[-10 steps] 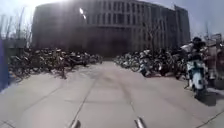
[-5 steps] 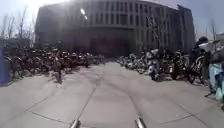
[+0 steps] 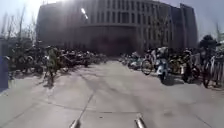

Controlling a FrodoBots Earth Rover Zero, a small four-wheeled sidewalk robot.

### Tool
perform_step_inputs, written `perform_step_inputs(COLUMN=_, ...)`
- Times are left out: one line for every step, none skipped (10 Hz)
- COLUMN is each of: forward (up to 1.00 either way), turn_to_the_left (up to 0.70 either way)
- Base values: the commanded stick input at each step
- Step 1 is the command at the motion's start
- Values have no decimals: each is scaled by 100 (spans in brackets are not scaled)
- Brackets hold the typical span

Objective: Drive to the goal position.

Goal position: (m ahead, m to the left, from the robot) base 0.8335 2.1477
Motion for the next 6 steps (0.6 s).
perform_step_inputs(forward=100, turn_to_the_left=0)
perform_step_inputs(forward=100, turn_to_the_left=0)
perform_step_inputs(forward=100, turn_to_the_left=0)
perform_step_inputs(forward=100, turn_to_the_left=0)
perform_step_inputs(forward=100, turn_to_the_left=0)
perform_step_inputs(forward=100, turn_to_the_left=-11)
